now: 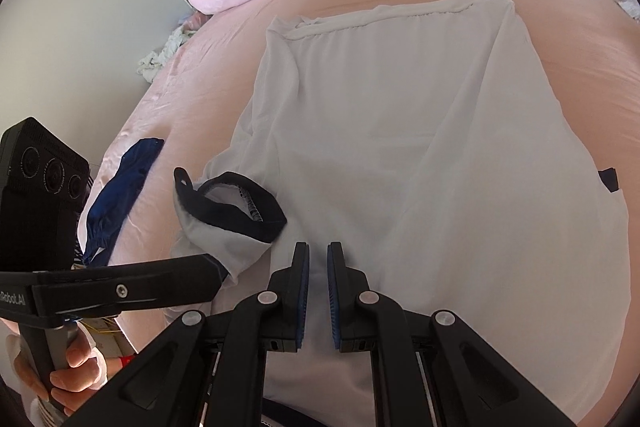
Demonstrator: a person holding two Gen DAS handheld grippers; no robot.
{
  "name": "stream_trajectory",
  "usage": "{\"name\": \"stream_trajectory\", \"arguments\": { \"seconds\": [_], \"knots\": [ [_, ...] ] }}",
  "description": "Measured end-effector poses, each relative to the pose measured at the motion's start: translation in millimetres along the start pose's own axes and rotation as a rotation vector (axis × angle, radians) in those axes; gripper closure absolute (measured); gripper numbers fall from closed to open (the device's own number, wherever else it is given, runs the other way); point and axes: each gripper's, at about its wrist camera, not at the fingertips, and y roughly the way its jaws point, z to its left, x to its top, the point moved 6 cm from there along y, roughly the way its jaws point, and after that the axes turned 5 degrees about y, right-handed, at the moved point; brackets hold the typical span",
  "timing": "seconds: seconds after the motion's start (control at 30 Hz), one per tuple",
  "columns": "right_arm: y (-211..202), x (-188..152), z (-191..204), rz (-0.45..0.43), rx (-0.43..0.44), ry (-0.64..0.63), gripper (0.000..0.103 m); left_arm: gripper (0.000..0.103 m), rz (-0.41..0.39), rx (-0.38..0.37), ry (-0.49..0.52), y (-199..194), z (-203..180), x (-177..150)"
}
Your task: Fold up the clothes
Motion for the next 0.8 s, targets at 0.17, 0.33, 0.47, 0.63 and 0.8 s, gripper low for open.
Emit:
{"name": "stream_trajectory", "arguments": {
  "seconds": [0.17, 0.33, 0.47, 0.63, 0.8],
  "knots": [
    [0, -5, 5, 0.017, 0.083, 0.032, 0.074, 0.044, -0.034, -0.013, -0.047, -20, 8, -9],
    [-4, -10, 23, 0.017, 0.125, -0.021, 0.039, 0.043, -0.077, 0.087, -0.024, -40, 19, -23],
    [-1, -19, 32, 0.047, 0.165, -0.012, 0.039, 0.043, -0.063, 0.179, 0.000, -42, 29, -35],
    [-5, -34, 38, 0.065, 0.215, 0.015, 0.039, 0.043, -0.048, 0.218, -0.003, -38, 37, -46],
    [-2, -38, 42, 0.068, 0.244, 0.033, 0.036, 0.043, -0.048, 0.307, 0.040, -36, 39, -55]
  ]
}}
